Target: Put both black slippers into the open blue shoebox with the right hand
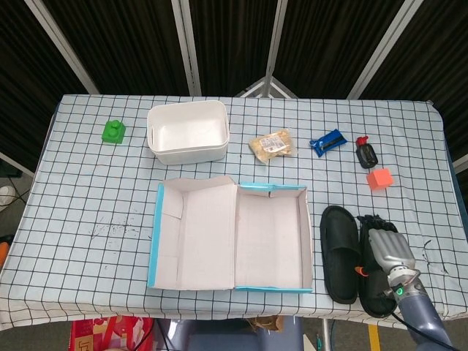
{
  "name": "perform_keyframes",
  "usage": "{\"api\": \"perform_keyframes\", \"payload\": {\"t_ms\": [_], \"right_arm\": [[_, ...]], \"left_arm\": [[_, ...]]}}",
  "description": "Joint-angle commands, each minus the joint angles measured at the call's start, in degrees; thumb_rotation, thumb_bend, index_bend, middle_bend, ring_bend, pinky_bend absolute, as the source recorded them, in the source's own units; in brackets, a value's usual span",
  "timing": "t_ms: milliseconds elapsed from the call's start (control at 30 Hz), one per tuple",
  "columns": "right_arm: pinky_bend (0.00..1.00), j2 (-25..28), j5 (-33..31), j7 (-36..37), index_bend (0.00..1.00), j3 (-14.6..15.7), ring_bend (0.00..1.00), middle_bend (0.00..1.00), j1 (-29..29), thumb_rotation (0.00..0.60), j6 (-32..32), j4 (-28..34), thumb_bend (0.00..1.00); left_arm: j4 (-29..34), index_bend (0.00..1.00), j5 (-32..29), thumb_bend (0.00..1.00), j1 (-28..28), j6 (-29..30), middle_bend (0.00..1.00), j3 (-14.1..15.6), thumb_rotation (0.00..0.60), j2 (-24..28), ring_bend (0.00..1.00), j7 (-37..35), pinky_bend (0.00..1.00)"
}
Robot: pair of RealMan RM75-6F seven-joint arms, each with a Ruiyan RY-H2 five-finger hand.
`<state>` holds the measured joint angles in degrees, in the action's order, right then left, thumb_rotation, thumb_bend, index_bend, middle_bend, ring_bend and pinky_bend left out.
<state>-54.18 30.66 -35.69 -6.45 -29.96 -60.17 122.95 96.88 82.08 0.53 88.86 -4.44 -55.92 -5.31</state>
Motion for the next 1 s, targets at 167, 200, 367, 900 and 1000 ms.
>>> {"api": "perform_keyframes", "payload": {"t_ms": [167, 200, 367, 900, 1000], "right_arm": [[0.06, -4.9, -8.18, -7.26, 0.0, 1.53, 0.04, 0.03, -7.25, 0.6, -2.51, -1.68, 0.12], [0.06, -5.72, -8.66, -7.53, 0.0, 1.69, 0.04, 0.03, -7.7, 0.6, -2.8, -2.32, 0.12], [0.06, -9.2, -10.98, -8.39, 0.0, 2.19, 0.04, 0.03, -9.83, 0.6, -2.53, -5.47, 0.12], [0.02, -12.29, -17.01, -11.06, 0.13, 3.35, 0.05, 0.18, -15.34, 0.6, -0.4, -12.47, 0.12], [0.02, -12.47, -17.01, -10.55, 0.21, 3.81, 0.08, 0.23, -15.5, 0.6, 0.43, -13.27, 0.12]], "left_arm": [[-0.14, 0.07, -0.94, 0.51, 0.2, -0.58, 0.0, -0.31, 0.6, -0.05, 0.0, 0.21, 0.02], [-0.14, 0.07, -1.03, 0.52, 0.23, -0.67, 0.0, -0.33, 0.6, -0.09, 0.0, 0.36, 0.02], [-0.06, 0.07, -1.4, 0.51, 0.45, -1.1, 0.0, -0.37, 0.6, -0.38, 0.0, 1.35, 0.02], [-0.04, 0.07, -3.18, 0.52, 0.54, -1.35, 0.0, -1.08, 0.6, -0.55, 0.0, 2.46, 0.02], [0.08, 0.07, -2.96, 0.51, 0.46, -1.13, 0.0, -1.02, 0.6, -0.58, 0.0, 2.68, 0.02]]}}
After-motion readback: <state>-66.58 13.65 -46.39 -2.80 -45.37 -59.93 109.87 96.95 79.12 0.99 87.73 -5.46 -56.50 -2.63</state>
